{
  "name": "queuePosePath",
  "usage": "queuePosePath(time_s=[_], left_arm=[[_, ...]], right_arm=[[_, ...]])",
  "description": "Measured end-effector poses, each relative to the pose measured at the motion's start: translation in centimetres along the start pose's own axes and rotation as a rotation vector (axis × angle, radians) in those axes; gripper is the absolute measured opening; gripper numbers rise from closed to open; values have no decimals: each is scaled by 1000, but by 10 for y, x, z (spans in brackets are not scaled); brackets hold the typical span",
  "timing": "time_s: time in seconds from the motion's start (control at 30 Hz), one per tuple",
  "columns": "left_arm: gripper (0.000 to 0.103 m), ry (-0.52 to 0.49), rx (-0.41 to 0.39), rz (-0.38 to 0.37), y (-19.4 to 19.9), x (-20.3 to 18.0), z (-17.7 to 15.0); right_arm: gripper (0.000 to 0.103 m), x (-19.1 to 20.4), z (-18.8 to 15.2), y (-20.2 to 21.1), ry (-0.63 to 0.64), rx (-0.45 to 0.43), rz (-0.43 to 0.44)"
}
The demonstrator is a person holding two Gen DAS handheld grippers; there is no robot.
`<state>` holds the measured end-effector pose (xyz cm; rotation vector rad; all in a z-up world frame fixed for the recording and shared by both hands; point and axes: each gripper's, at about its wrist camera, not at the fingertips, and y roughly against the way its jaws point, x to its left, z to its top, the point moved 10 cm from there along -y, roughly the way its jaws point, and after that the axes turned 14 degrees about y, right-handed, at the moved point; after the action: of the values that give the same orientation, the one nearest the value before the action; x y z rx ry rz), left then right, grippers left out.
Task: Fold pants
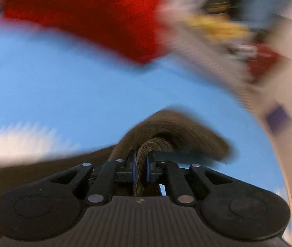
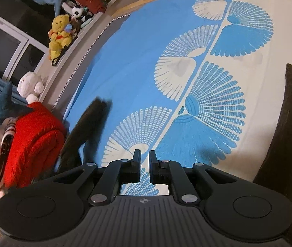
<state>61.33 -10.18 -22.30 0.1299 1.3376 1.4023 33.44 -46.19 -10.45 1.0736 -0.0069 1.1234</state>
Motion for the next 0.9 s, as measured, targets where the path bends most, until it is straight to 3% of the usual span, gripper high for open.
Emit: queuePosePath(time_s=[0.03,0.07,0.13,0.17,0.2,0.33,0.43,0.5,0.57,0.63,0.67,0.7,0.73,0.8,0.83,0.87,0.9], left_arm=[[10,6,67,26,-7,15,-2],[14,-61,75,44,-5,16,-2],[22,-243,22,47,8,0,-1],[36,-355,-12,61,14,-12,-1],[40,-451,-60,87,20,-22,-2],[39,-863,-209,95,29,-70,-33],[41,-1176,-232,129,4,-100,-74],[59,-1342,-271,197,-17,-106,-99],[68,-1452,-298,257,-42,-110,-113],[66,-1510,-280,328,-65,-105,-117],[48,-1529,-271,367,-76,-103,-113],[3,-1528,-251,387,-81,-100,-107],[5,-1506,-225,389,-84,-102,-99],[4,-1352,-265,285,-67,-122,-71],[4,-1223,-283,219,-53,-131,-53],[4,-1025,-286,152,-39,-133,-21],[4,-867,-287,142,-34,-127,8]], right_arm=[[9,-1,1,3,-5,-6,0],[9,-1,2,5,-4,-11,2],[9,1,2,8,1,-16,4],[9,1,2,9,1,-14,5],[9,0,1,9,-3,-9,5],[9,-4,1,10,-25,-3,-1],[9,-4,3,9,-22,-6,1],[9,-6,3,8,-23,-5,-6],[9,-7,2,6,-29,-1,-7],[9,-7,2,4,-30,3,-9],[9,-7,2,3,-28,3,-9],[9,-6,2,2,-26,5,-10],[9,-6,2,0,-26,8,-9],[9,-6,2,-1,-26,12,-8],[9,-7,2,-1,-27,12,-8],[9,-9,3,-1,-30,12,-11],[9,-11,5,-1,-33,8,-15]])
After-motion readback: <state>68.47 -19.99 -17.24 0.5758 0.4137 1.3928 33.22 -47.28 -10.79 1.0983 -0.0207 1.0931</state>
